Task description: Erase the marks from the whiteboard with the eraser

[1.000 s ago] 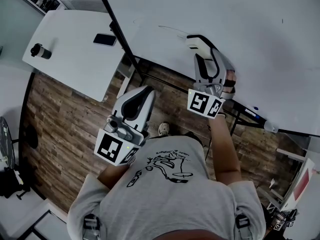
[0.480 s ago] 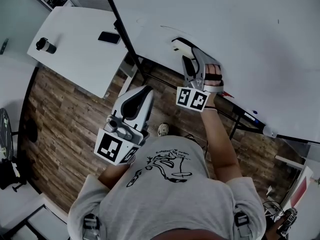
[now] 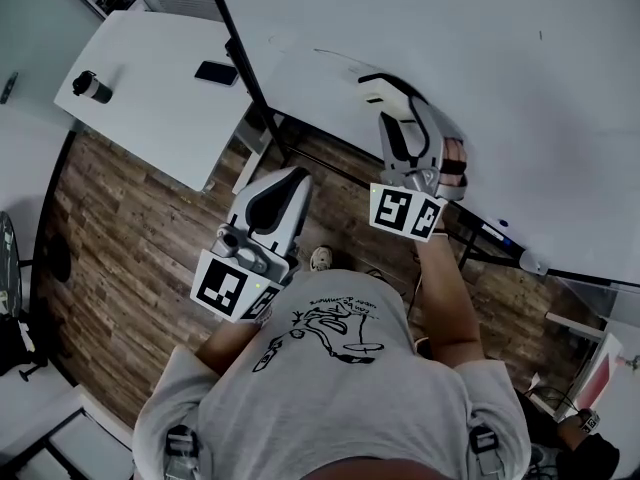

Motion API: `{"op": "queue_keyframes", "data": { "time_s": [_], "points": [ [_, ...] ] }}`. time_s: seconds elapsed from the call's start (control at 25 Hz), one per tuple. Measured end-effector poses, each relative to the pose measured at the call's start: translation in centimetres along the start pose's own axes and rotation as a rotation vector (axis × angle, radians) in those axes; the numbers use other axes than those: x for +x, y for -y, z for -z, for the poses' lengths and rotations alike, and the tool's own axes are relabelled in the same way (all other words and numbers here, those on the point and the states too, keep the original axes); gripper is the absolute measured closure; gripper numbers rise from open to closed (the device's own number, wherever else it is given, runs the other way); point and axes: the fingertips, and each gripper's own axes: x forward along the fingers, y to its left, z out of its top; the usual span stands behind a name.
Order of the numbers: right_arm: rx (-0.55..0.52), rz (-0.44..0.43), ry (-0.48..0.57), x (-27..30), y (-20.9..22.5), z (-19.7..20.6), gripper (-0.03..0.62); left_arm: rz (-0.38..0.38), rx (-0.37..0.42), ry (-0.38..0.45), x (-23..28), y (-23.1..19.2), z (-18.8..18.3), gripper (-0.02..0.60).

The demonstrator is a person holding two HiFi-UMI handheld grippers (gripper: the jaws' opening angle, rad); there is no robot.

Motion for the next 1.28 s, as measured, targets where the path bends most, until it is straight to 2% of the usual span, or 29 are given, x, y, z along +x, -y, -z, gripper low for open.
{"op": "queue_keyframes", "data": {
  "time_s": [0.16, 0.32, 0.44, 0.56, 0.72, 0.92, 1.28],
  "points": [
    [0.067, 0.083, 0.035, -1.9, 5.2, -1.2, 0.358, 0.007, -0.001, 0.000, 0.1, 0.1, 0.0, 0.548],
    [0.090, 0.165, 0.074, -3.1, 9.8, -3.0, 0.356, 0.013, -0.007, 0.000, 0.3, 0.0, 0.0, 0.548],
    [0.119, 0.186, 0.081, -3.1, 11.9, -4.2, 0.358, 0.018, -0.007, 0.002, 0.3, -0.2, -0.1, 0.548],
    [0.137, 0.194, 0.039, -2.3, 12.6, -4.3, 0.358, 0.016, -0.006, 0.002, 0.1, -0.7, 0.0, 0.548],
    [0.124, 0.228, 0.026, -1.7, 12.7, -4.4, 0.359, 0.012, -0.010, -0.004, -0.3, -1.3, 0.0, 0.548],
    [0.119, 0.208, 0.029, -2.1, 11.8, -4.9, 0.359, 0.009, -0.001, 0.000, -1.0, -0.4, -1.2, 0.548],
    [0.070, 0.118, 0.000, 3.9, 4.0, -4.3, 0.359, -0.035, -0.005, -0.012, -1.4, -4.8, -0.1, 0.548]
  ]
}}
